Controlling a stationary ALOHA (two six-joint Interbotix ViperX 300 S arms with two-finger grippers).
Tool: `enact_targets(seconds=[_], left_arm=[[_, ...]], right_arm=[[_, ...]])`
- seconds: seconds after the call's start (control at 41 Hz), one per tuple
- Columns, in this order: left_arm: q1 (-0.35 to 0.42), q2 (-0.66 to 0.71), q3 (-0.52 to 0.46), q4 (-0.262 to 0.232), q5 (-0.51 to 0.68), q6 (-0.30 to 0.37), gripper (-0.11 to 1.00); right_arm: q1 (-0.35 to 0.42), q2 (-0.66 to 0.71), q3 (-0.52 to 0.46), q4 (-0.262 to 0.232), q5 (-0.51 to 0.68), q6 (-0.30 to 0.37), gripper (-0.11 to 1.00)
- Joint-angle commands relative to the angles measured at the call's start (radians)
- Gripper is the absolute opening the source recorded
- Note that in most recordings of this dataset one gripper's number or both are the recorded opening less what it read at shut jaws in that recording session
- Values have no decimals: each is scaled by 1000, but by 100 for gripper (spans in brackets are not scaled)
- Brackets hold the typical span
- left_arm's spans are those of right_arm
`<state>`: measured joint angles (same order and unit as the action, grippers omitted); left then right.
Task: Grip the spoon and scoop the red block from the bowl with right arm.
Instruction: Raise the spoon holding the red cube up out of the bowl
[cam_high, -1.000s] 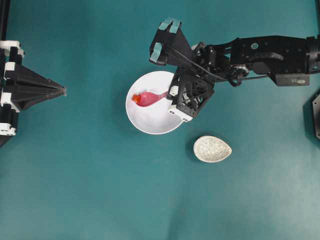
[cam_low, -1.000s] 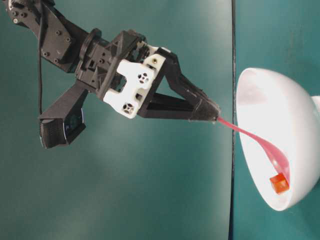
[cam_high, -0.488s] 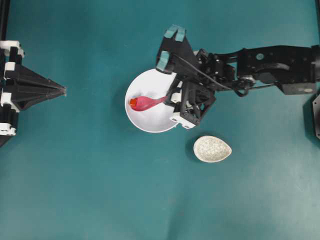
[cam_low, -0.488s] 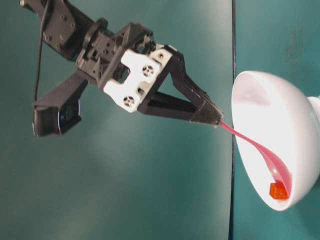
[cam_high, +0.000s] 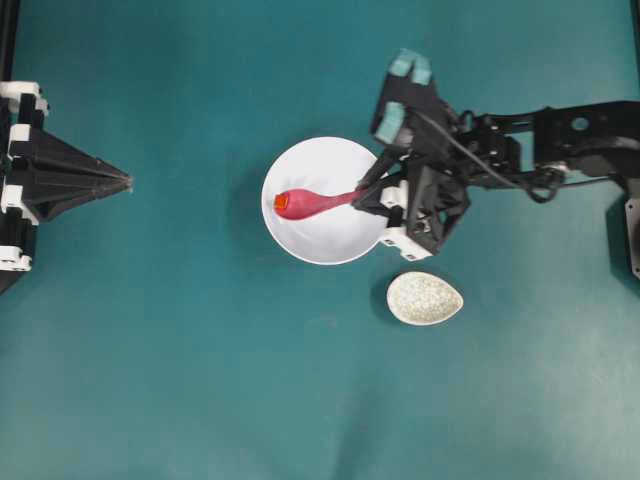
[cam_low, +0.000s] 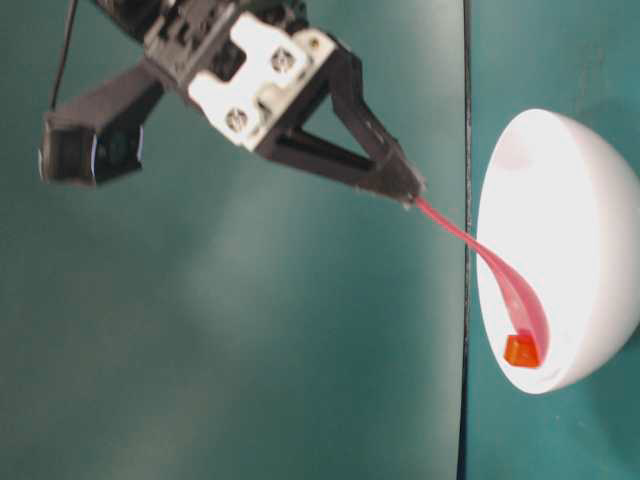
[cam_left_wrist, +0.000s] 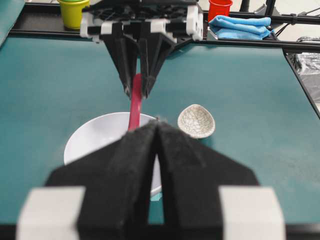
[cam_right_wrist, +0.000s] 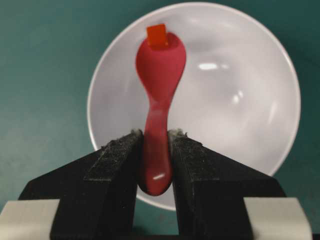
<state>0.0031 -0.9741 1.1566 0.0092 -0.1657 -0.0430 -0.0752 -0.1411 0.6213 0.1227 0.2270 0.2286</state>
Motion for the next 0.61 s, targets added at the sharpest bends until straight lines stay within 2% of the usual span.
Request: enact_targets(seconds=[0.0, 0.366, 0.585], left_arm=[[-2, 3, -26, 3, -6, 0, 1], [-2, 0, -28, 3, -9, -5, 1], [-2, -9, -29, 3, -9, -5, 1]], right_arm=[[3, -55, 29, 0, -61, 0, 26], [5, -135, 193, 8, -238, 3, 26], [8, -126, 284, 51, -423, 5, 26]])
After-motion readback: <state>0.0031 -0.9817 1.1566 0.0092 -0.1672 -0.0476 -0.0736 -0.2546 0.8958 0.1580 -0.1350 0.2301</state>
